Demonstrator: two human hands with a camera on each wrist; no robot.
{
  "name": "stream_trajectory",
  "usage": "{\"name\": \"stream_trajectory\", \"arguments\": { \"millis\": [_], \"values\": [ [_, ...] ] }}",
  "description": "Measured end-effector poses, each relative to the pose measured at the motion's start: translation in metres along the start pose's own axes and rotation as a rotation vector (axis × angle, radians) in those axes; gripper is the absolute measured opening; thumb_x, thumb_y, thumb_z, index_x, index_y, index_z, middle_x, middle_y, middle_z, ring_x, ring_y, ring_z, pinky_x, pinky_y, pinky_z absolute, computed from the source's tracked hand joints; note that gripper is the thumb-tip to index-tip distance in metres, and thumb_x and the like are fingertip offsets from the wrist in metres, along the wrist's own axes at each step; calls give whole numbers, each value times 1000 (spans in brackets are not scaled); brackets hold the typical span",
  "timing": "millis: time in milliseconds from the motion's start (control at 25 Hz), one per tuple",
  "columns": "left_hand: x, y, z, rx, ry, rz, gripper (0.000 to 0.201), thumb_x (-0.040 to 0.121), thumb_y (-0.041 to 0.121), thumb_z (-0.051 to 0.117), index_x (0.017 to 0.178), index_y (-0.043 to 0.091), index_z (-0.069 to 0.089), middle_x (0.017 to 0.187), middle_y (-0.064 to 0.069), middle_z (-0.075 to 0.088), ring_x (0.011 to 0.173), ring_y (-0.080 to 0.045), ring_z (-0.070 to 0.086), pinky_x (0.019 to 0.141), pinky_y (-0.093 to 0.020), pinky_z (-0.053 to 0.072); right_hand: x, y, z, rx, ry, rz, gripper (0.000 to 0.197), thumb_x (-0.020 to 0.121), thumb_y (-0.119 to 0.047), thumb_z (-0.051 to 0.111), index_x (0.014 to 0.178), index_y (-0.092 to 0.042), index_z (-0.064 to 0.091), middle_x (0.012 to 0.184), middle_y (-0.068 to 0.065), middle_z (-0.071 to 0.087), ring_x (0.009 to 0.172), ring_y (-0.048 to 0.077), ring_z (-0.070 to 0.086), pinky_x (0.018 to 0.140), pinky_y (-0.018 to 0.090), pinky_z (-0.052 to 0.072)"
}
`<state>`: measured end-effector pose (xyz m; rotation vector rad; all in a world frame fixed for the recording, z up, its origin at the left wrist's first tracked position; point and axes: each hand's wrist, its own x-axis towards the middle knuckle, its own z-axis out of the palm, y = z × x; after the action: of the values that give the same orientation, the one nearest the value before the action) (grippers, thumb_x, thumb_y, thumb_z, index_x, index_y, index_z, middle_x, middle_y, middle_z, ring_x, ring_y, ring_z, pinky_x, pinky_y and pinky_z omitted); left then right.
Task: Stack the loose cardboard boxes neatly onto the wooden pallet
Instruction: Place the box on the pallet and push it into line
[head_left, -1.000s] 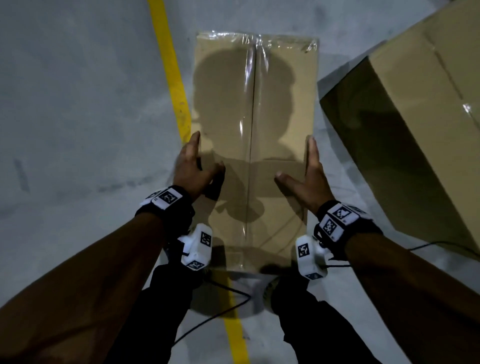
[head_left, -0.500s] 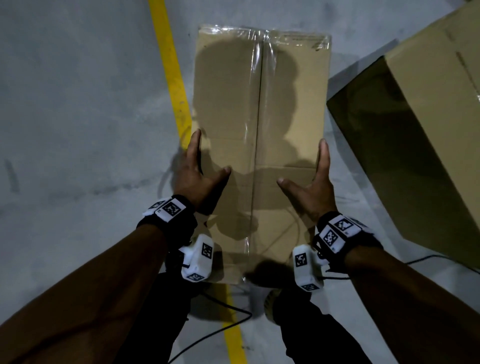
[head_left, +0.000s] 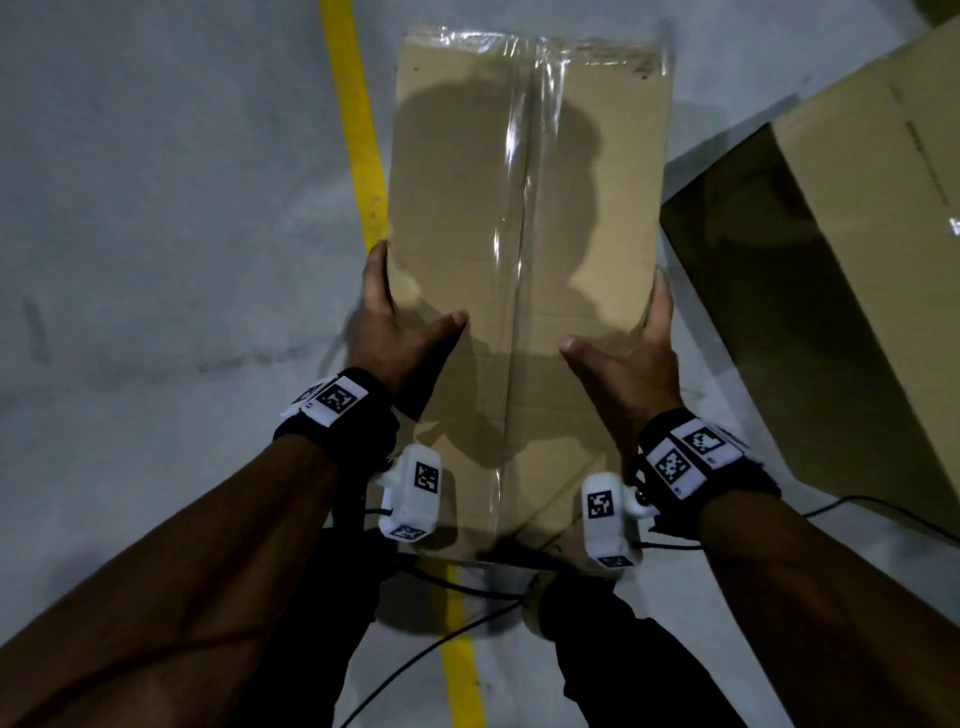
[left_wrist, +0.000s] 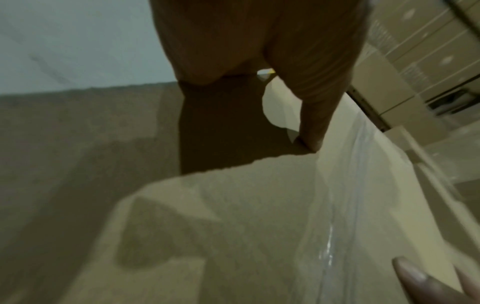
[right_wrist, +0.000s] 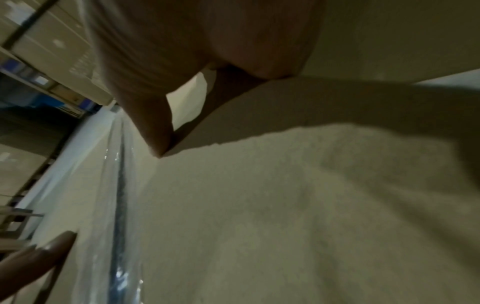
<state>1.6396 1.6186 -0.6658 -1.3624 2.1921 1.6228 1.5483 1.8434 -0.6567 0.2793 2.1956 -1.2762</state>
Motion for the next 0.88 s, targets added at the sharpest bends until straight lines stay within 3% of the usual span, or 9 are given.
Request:
{"name": "stream_trajectory", "arguments": {
  "millis": [80,200,320,400,520,600,760,880],
  "values": [
    [-16,26,-14,-91,30,-11,102,72,38,83,151,45,19,129,7,52,115,-21,55,92,-28,47,-16,-29,-10,14,-5,-15,114,67,-36,83,150,-57,8,151,0,40,133,25,44,107,51,46],
    [-49,91,-52,-157,58,8,101,76,35,83,150,51,16,126,10,45,117,-21,51,98,-31,46,-51,-100,-34,3,-41,-101,119,64,-43,84,156,-47,8,156,-2,35,141,24,37,115,53,37],
    [-84,170,-109,-149,71,80,101,79,32,82,153,46,14,133,8,44,118,-17,46,94,-20,41,-90,-193,-56,-32,-21,-135,120,74,-22,87,159,-37,5,160,-2,32,144,21,33,119,47,30],
    [-111,224,-156,-140,75,142,102,79,31,82,154,43,13,146,4,41,123,-18,44,94,-18,40,-130,-258,-68,7,16,-171,118,75,-18,86,158,-40,6,163,-2,29,147,21,31,120,46,28],
    [-148,294,-225,-170,87,238,101,81,28,80,155,41,13,142,11,38,122,-13,41,75,2,36,-190,-347,-74,56,62,-263,116,74,-20,86,156,-45,8,161,-3,32,144,21,35,118,50,33],
    [-160,326,-262,-169,91,287,102,81,32,80,154,43,11,145,12,36,125,-14,41,80,-5,35,-218,-394,-76,57,83,-300,116,74,-19,86,155,-47,8,158,-2,36,142,23,37,116,53,35],
    [-177,383,-339,-186,103,409,110,76,38,83,155,42,7,156,1,34,136,-24,39,108,-37,37,-264,-482,-71,-2,95,-400,117,75,-28,85,155,-48,1,156,2,36,141,26,37,115,55,34],
    [-177,412,-377,-190,120,446,115,72,40,84,155,41,5,156,-3,33,136,-30,40,114,-50,35,-280,-527,-61,7,105,-468,118,69,-41,82,152,-54,-1,160,2,30,143,28,34,113,60,36]
  ]
}}
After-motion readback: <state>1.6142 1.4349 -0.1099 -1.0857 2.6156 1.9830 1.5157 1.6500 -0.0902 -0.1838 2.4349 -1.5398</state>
